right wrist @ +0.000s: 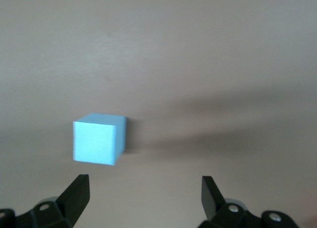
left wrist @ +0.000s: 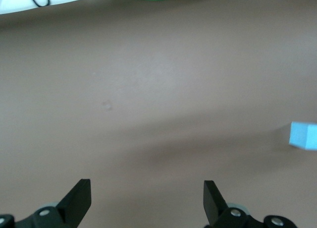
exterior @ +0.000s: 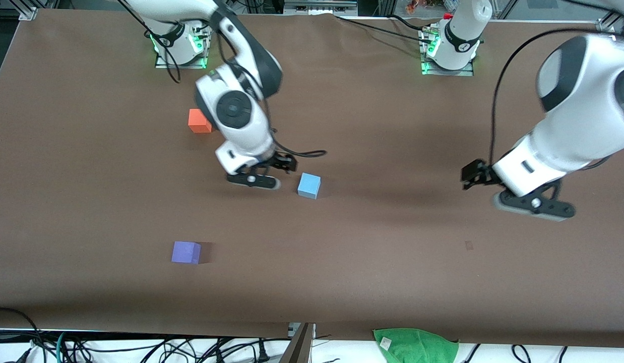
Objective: Place blue block between orange and purple blocks
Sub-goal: 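Grasp the blue cube with the right gripper while the left gripper withdraws, then carry the blue cube with the right gripper between orange and purple cubes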
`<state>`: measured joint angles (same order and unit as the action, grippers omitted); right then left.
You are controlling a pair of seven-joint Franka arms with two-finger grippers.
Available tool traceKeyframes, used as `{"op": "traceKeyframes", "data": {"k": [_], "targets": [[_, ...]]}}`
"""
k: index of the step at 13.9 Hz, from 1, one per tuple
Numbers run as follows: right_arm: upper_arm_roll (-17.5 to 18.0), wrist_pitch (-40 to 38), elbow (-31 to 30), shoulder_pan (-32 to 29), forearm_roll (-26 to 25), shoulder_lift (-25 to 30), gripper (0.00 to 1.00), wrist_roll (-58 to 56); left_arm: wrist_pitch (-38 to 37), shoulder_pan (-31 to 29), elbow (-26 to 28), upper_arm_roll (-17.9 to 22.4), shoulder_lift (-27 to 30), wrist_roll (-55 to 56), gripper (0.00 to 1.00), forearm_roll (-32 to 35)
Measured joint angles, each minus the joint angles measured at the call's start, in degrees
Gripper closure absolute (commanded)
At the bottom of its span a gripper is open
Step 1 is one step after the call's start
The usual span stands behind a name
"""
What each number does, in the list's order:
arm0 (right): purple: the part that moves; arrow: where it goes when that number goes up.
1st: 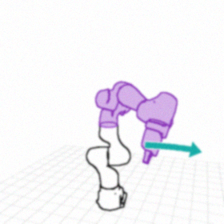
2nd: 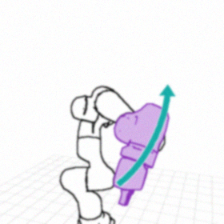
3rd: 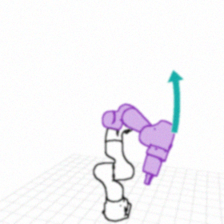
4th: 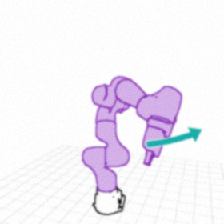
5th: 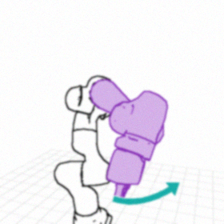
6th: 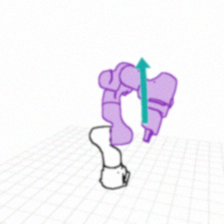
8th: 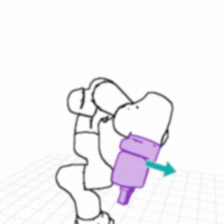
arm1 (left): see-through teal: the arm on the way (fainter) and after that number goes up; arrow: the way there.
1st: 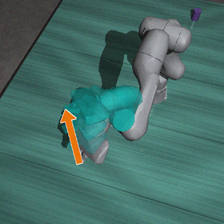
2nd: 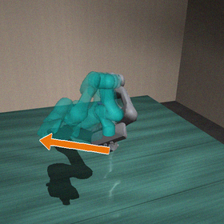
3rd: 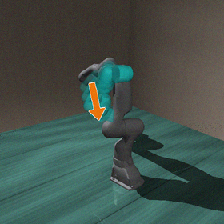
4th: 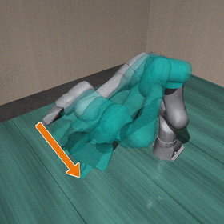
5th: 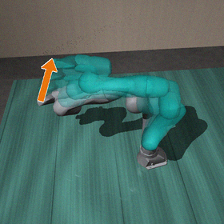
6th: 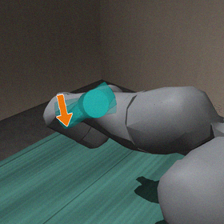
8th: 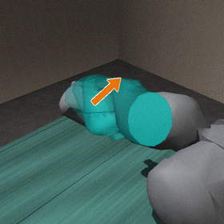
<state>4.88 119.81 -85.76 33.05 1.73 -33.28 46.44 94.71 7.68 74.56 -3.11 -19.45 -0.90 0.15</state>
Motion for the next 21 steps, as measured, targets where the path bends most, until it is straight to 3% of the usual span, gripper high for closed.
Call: {"op": "traceKeyframes", "data": {"k": [3,9,10,13,16,19,21], "targets": [[-0.2,4.8,4.3,2.0,-0.1,-6.6,0.00,1.7,-2.2,-0.3,5.8,2.0,7.5,-1.9,0.00,0.0],[-0.4,12.4,5.1,4.8,-0.5,-12.9,0.02,6.9,-1.2,-3.0,18.3,5.1,20.0,-1.9,0.00,0.0],[-0.5,12.6,5.2,5.3,-0.6,-13.6,0.07,7.3,-1.0,-3.0,20.2,5.6,21.7,-1.9,0.00,0.0],[-0.5,12.8,5.3,6.3,-1.8,-14.7,0.50,7.5,-0.6,-3.0,23.9,5.7,26.3,-1.9,0.00,0.0],[-0.7,12.8,5.6,6.3,-2.1,-14.7,0.77,7.6,-0.1,-3.1,24.1,5.7,26.3,-1.8,0.00,0.0],[-1.7,11.4,6.2,5.2,-2.2,-14.4,0.79,6.8,0.6,-3.1,24.0,5.5,25.3,1.3,0.00,0.0],[-2.1,4.9,7.2,2.2,-2.2,-12.6,0.78,1.0,0.7,-3.0,23.3,4.7,25.0,2.5,0.00,0.0]]}}
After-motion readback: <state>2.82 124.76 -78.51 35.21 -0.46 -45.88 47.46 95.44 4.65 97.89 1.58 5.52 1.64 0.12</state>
